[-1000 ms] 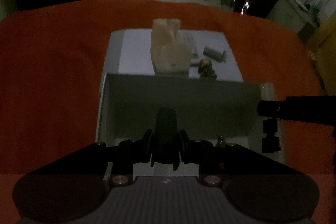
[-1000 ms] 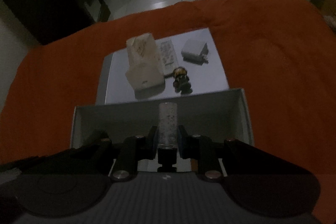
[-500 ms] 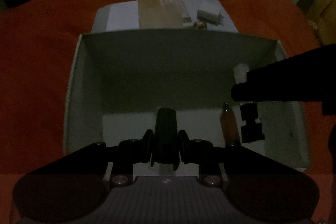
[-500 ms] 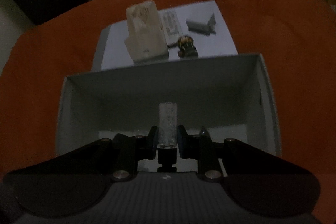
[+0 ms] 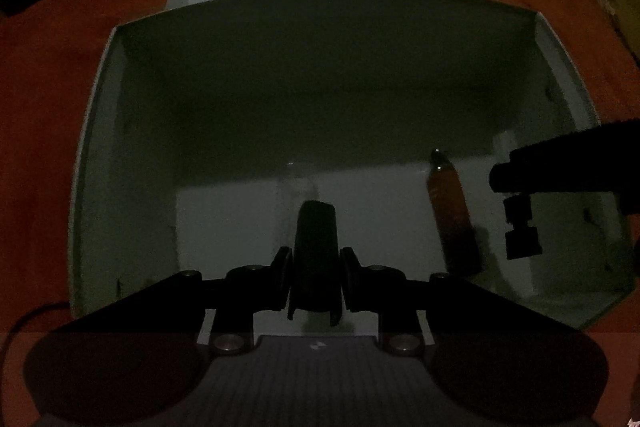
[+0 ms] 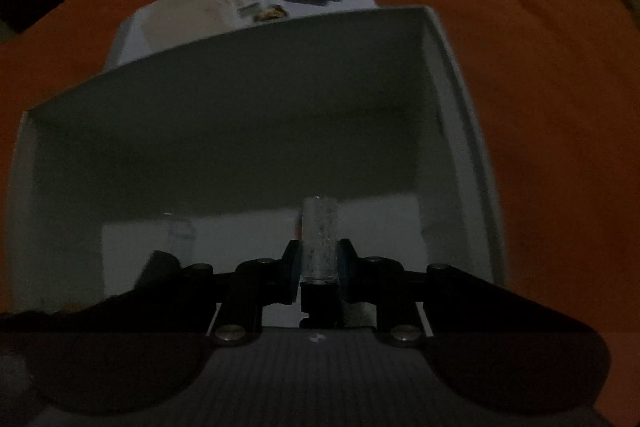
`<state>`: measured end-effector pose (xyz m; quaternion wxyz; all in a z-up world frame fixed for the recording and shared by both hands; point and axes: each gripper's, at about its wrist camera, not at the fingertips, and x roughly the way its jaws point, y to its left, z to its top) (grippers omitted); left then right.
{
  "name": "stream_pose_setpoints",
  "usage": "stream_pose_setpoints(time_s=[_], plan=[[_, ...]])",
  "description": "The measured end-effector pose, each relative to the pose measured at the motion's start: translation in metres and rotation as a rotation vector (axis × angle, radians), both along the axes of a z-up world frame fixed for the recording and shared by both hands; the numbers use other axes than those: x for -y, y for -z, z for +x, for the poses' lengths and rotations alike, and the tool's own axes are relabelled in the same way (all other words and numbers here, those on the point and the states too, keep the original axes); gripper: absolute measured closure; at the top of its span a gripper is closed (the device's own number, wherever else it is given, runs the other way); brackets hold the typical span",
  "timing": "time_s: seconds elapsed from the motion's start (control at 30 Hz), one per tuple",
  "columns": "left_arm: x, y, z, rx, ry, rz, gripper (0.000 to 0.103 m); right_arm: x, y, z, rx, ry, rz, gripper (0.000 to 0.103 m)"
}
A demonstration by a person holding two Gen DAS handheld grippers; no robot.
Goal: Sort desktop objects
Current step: 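Lower the vial and marker down into the white box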
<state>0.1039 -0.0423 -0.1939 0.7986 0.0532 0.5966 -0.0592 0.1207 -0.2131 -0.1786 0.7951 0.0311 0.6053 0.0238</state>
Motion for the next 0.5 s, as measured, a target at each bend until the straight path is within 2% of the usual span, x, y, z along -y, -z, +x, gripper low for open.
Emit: stream_pose_setpoints(time_s=[0.17,0.5], plan=[[0.018,0.006,-0.001,-0.018,0.018,0.019,0.082,0.004,0.009,-0.005,0.002,-0.035,-0.068,0.082],[0.037,0.020,-0.001,-0.035,0.031,0.085,0.082,0.008,0.032,-0.010,-0.069,-0.076,-0.069,0.082]])
